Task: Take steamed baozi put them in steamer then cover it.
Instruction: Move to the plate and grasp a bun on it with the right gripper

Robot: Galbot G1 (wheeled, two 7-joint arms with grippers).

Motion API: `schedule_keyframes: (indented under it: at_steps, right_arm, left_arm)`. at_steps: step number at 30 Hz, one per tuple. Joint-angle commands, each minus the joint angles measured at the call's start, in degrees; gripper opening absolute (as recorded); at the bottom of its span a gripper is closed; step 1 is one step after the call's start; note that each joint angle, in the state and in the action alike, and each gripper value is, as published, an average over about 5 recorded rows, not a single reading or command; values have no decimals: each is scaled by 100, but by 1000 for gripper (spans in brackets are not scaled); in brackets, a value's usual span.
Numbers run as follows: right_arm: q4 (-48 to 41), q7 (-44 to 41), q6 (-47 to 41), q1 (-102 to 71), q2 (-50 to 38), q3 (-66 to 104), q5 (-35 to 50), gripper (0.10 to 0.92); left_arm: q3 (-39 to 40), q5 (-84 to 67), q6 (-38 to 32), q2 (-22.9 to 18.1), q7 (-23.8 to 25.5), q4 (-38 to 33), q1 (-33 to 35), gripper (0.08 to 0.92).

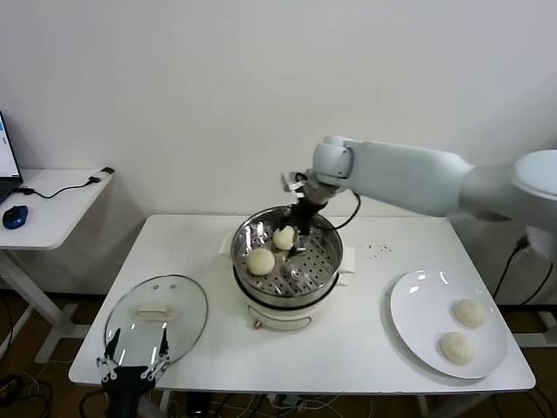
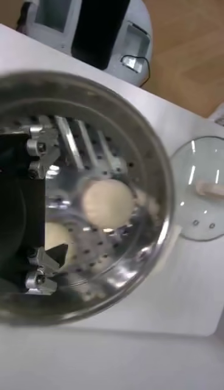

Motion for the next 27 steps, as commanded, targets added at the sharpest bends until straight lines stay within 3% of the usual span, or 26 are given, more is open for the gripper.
schedule_keyframes:
  at_steps: [1, 8, 15, 20, 27]
  right_arm:
    - [1091, -352, 191, 839, -1882, -250, -370, 823]
    - [1793, -518, 350, 262, -3386, -93, -1608, 823]
    - [1791, -653, 517, -2328, -4423, 1805, -3214, 823]
    - [1610, -719, 647, -3952, -4742, 3090, -3873, 823]
    - [1303, -622, 759, -4353, -4695, 3157, -4297, 823]
  left_arm:
    - [7, 29, 5, -10, 1, -29, 7, 823]
    - [-2, 59, 6, -28, -3, -71, 55, 823]
    - [-3, 130, 13, -61, -4, -95, 107, 823]
    - [9, 189, 28, -82, -4, -85, 101, 823]
    - [25, 238, 41, -107, -5, -47, 72, 823]
